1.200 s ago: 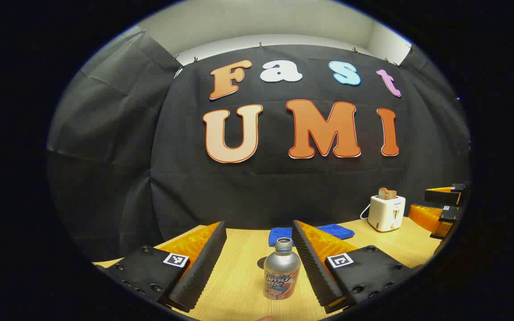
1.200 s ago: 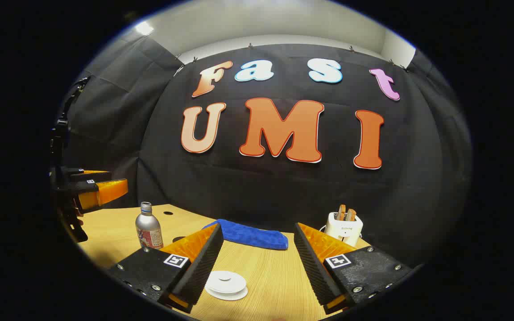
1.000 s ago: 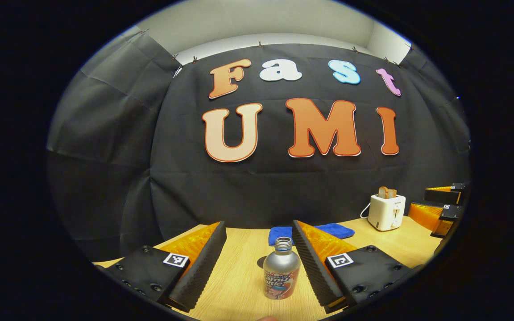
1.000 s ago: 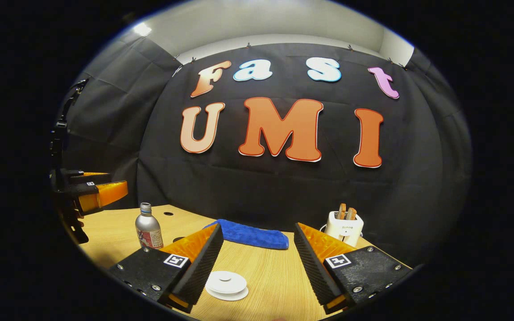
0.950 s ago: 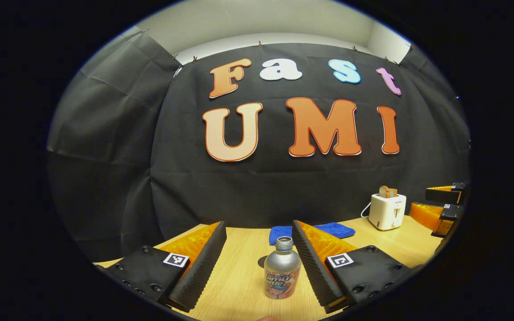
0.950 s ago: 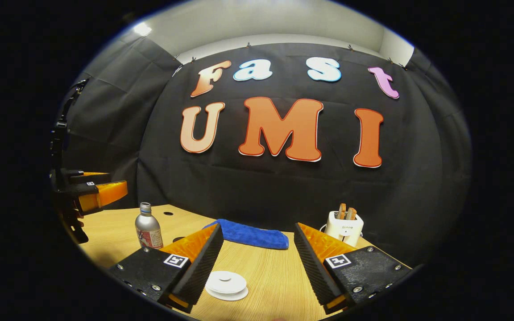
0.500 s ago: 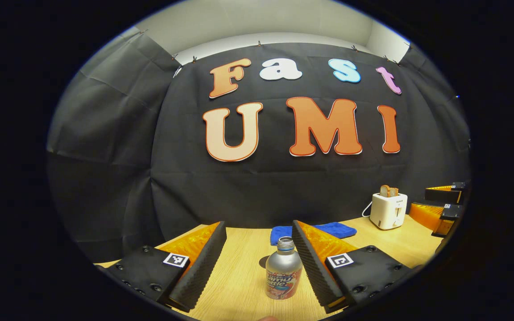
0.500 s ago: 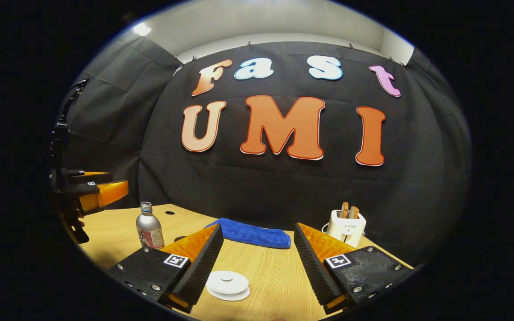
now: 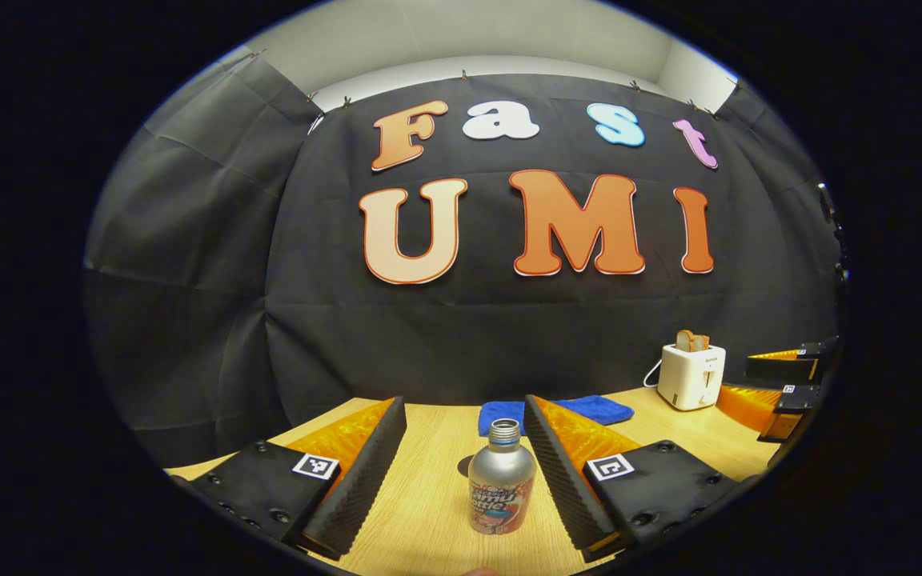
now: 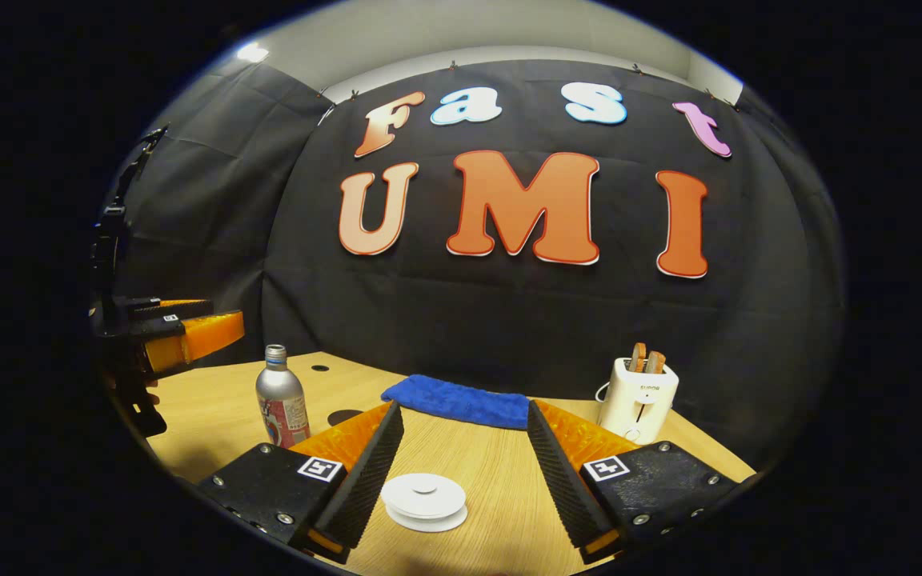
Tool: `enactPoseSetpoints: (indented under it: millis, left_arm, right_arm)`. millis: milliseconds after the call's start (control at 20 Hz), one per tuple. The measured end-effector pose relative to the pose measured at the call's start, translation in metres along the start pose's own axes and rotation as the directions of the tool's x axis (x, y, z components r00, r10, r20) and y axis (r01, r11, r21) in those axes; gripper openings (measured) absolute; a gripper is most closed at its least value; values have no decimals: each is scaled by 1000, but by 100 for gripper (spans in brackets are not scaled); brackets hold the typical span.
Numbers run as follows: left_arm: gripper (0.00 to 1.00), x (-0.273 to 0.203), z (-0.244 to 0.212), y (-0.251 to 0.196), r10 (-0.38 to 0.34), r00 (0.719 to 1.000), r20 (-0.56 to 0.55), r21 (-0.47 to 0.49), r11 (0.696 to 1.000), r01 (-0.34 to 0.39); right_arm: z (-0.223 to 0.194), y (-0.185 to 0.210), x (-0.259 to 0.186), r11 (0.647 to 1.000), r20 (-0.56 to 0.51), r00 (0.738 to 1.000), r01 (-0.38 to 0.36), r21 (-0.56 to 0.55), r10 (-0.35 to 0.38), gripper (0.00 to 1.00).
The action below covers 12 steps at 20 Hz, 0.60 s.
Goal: Open the teacup lid with one hand, grasp the water bottle and pour water into the teacup with the other hand; after pouring, place the water bottle on the coaster and then close the teacup lid.
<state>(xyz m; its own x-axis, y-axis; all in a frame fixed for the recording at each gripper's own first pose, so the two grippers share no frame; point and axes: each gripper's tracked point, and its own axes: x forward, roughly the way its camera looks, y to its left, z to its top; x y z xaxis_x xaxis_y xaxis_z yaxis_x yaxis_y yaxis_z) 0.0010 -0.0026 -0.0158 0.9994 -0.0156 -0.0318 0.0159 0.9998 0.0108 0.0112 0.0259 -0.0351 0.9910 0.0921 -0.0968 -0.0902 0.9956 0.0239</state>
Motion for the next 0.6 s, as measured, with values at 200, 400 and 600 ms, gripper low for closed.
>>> enactPoseSetpoints:
  millis: [200, 400, 600]
  left_arm:
    - [97, -1, -14, -2, -12, 1000, -27, -3, 1000, 12]
    - [98, -5, -25, -2, -11, 998, -54, 7, 1000, 12]
    - [96, -6, -38, -2, -15, 997, -78, -1, 1000, 15]
  right_arm:
    - [-39, 20, 10, 998, -115, 992, -57, -19, 54, 88]
    - [-63, 29, 20, 995, -164, 984, -77, -57, 66, 77]
    - [-80, 36, 30, 994, -192, 978, -96, -58, 83, 65]
